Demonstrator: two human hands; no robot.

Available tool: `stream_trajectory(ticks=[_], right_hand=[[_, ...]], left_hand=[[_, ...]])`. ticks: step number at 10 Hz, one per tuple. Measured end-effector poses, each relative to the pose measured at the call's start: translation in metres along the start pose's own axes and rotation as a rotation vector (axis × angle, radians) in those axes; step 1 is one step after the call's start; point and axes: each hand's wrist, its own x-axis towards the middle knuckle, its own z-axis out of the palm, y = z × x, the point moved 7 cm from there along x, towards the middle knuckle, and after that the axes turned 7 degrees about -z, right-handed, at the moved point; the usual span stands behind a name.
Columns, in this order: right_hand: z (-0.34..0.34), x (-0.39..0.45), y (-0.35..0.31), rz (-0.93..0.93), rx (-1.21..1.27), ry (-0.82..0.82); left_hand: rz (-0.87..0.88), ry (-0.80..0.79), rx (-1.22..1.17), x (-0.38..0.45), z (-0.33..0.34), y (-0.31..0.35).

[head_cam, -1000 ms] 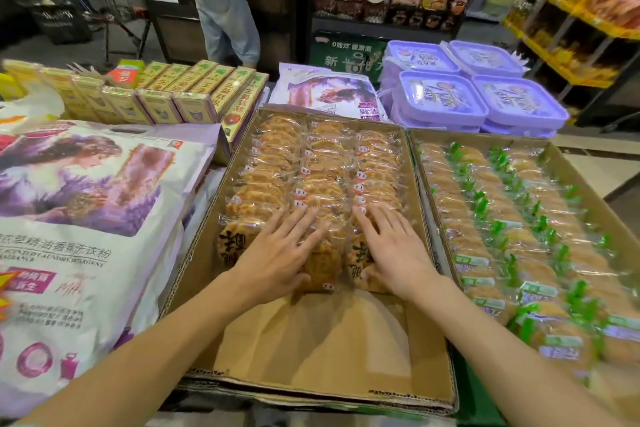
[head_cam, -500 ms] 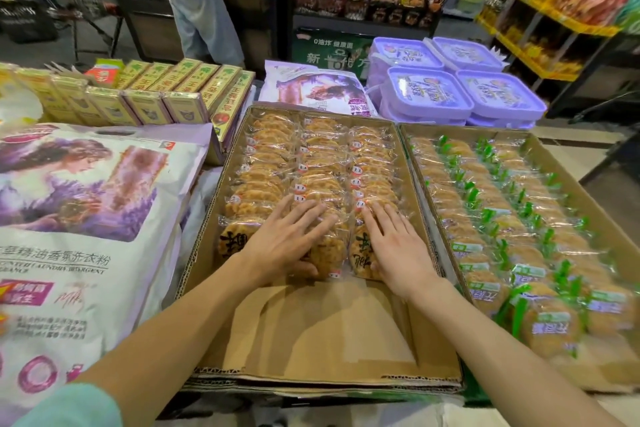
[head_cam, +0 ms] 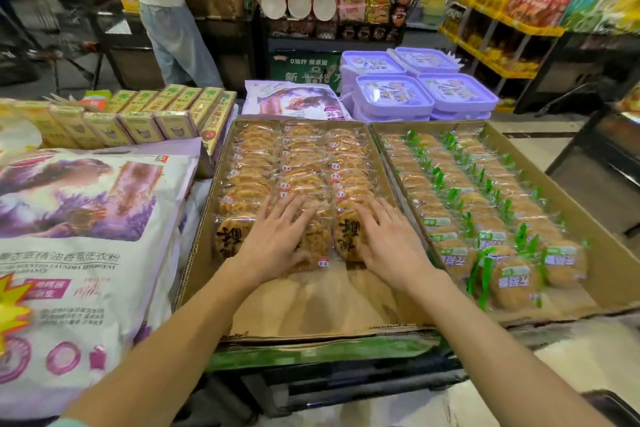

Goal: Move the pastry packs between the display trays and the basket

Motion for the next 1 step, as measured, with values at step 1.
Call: stream_trajectory(ticks=[1], right_hand=[[-0.016,-0.0285,0.0067,0.005,-0.027,0.037]], left_hand=[[-0.062,0.066,-0.021,-0.0224,-0.0211,0.0164]])
